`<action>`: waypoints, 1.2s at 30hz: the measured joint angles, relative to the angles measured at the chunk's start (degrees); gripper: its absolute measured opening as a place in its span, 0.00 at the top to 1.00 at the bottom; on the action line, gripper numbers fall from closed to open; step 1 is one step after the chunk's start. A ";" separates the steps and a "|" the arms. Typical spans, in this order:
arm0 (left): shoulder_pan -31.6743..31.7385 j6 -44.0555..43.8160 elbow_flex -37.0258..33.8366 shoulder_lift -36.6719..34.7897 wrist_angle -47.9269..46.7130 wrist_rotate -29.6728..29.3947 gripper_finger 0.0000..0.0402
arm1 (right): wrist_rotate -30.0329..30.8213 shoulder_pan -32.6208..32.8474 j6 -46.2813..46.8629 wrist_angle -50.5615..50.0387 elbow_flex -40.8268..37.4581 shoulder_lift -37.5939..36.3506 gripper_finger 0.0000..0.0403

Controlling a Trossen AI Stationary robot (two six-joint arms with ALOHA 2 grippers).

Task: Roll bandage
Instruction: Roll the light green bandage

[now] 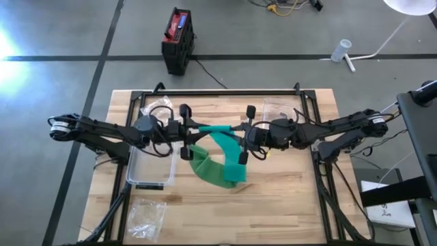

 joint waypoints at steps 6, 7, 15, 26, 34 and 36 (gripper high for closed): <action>0.01 9.16 0.16 -5.46 -7.17 -4.19 0.56 | 0.01 0.00 1.18 -2.39 0.00 -3.27 0.98; 0.04 9.26 0.16 -5.99 -8.93 -4.20 0.53 | -0.91 -0.02 1.25 -2.42 0.00 -3.89 0.99; -0.02 5.36 0.11 -2.16 -8.26 -1.39 0.36 | -11.30 -0.51 5.16 -0.83 0.02 -6.04 0.99; 0.18 1.67 0.11 5.57 4.58 5.10 0.41 | -12.27 -0.66 7.19 -0.53 0.02 -5.77 0.99; 2.36 -1.66 0.09 10.66 12.25 4.87 0.52 | -12.23 -1.40 7.19 -0.26 0.00 -5.29 0.99; 2.99 -2.83 0.09 11.69 13.94 4.95 0.60 | -12.23 -1.40 7.19 -0.19 0.00 -5.23 0.99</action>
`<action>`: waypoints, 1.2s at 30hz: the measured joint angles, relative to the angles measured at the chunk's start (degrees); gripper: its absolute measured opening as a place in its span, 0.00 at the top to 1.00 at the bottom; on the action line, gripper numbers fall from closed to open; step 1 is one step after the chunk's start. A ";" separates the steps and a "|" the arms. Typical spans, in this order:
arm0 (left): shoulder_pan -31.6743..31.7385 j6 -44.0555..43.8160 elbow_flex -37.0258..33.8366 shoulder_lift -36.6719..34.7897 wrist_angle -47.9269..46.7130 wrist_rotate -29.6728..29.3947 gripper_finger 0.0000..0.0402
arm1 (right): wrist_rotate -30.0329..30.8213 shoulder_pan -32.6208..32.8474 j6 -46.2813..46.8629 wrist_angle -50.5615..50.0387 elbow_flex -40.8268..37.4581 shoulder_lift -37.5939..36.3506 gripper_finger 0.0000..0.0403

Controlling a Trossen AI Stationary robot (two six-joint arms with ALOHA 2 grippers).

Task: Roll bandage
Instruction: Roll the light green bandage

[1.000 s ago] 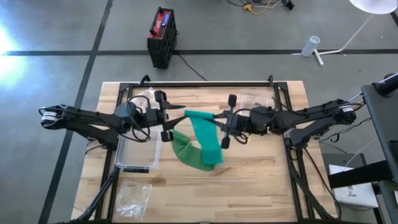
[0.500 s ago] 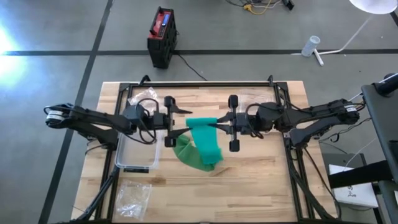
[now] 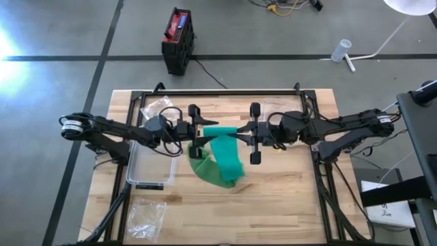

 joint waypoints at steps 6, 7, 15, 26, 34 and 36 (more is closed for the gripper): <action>0.27 -0.41 0.09 0.62 0.79 0.36 0.96 | 0.00 0.02 -0.07 -0.07 -0.02 0.33 0.99; 0.27 0.25 0.09 0.31 0.91 -0.20 0.96 | 0.00 0.02 -0.07 -0.08 -0.02 0.27 0.99; 2.47 5.12 0.15 -9.52 -7.15 -4.43 1.00 | 0.00 0.02 -0.76 -3.29 -0.02 0.25 0.99; 6.59 8.00 1.36 -14.21 -8.39 -3.24 1.00 | -0.25 -0.06 0.02 -5.03 0.01 0.94 0.99; 6.56 8.00 8.40 -11.66 -20.66 0.43 1.00 | -4.74 -0.31 0.04 -5.68 -0.07 2.37 0.99; 6.54 8.04 8.39 -11.64 -23.09 0.48 1.00 | -5.67 -0.22 -0.02 -5.62 -0.04 1.92 0.99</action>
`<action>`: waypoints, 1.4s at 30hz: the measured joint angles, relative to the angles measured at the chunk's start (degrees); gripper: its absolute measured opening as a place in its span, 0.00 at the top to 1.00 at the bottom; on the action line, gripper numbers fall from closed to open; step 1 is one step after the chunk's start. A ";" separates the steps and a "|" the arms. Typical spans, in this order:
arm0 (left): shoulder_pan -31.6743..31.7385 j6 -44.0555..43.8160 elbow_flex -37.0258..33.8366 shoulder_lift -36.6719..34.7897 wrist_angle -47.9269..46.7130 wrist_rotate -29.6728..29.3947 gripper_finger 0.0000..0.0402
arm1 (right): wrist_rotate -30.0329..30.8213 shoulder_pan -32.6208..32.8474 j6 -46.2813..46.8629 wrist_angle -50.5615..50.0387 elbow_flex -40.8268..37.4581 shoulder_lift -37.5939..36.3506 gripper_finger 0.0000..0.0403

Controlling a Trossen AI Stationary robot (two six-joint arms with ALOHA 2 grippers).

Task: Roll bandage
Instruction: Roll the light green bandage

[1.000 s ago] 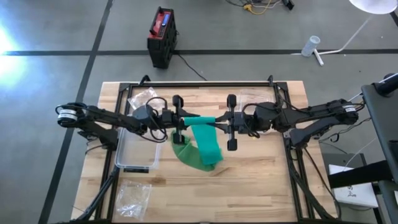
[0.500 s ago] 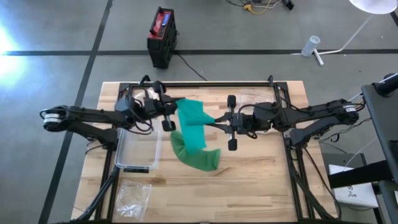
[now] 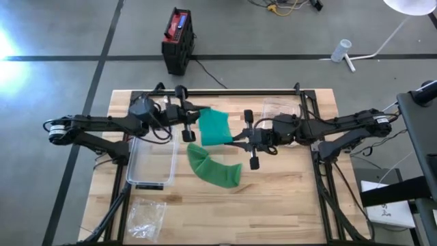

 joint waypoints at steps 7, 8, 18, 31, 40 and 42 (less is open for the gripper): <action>-0.07 0.84 0.05 -2.08 -2.64 0.04 1.00 | -0.62 0.00 -0.19 -1.58 0.09 -2.65 0.99; -0.07 0.63 0.04 -1.94 -3.33 0.04 1.00 | -1.20 0.00 -0.39 -1.55 0.08 -2.63 0.99; -1.54 -2.01 0.02 0.60 -7.55 4.66 1.00 | -4.86 0.00 0.08 3.58 0.02 -2.52 0.99; -5.23 -2.51 0.02 0.52 -8.46 5.12 0.97 | 2.63 0.00 2.22 9.23 0.02 -2.54 0.99; -5.27 -2.70 0.00 0.52 -8.00 1.20 0.84 | 2.70 -0.31 4.07 8.63 0.02 -2.56 0.99; -5.27 -3.53 0.00 0.78 -7.85 1.42 0.81 | 2.72 -0.51 4.09 8.61 0.02 -2.56 0.99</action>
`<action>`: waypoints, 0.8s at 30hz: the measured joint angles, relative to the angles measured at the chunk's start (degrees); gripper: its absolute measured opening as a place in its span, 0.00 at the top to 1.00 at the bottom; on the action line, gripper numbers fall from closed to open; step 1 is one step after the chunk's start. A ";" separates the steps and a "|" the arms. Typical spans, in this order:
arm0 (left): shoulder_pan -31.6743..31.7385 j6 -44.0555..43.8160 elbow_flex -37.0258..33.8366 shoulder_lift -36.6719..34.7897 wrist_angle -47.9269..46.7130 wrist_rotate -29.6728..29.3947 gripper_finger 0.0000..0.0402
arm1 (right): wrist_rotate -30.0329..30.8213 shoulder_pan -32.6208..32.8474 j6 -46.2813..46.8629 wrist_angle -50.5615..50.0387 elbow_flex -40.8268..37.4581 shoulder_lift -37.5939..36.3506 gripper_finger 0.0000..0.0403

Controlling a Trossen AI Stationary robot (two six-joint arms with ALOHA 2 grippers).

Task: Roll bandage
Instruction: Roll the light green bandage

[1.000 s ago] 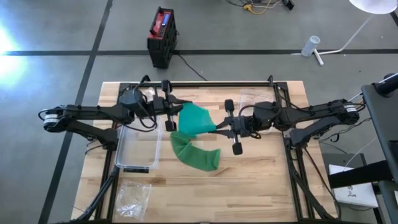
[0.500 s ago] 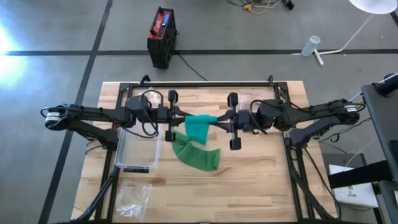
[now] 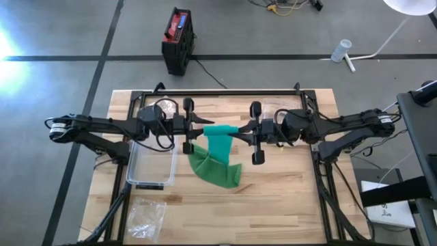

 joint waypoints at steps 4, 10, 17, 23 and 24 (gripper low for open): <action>0.00 -0.52 -0.02 1.18 1.10 -0.18 0.76 | 4.53 -0.73 -1.10 -0.55 0.00 0.00 0.99; 0.03 -0.47 -0.02 2.23 3.42 -2.70 0.68 | 9.15 -1.24 -3.21 -3.37 0.00 0.26 0.99; 0.02 5.74 -0.04 0.36 -1.40 -11.93 0.59 | 9.68 -1.22 -5.80 -6.99 0.00 -0.60 0.99; -0.22 9.50 -0.07 -4.04 -7.18 -12.54 0.50 | 9.88 -1.07 -9.13 -12.25 0.02 -2.20 0.99; -0.34 9.97 -0.07 -4.81 -7.19 -12.52 0.49 | 10.07 -1.12 -9.62 -13.59 0.00 -2.33 0.99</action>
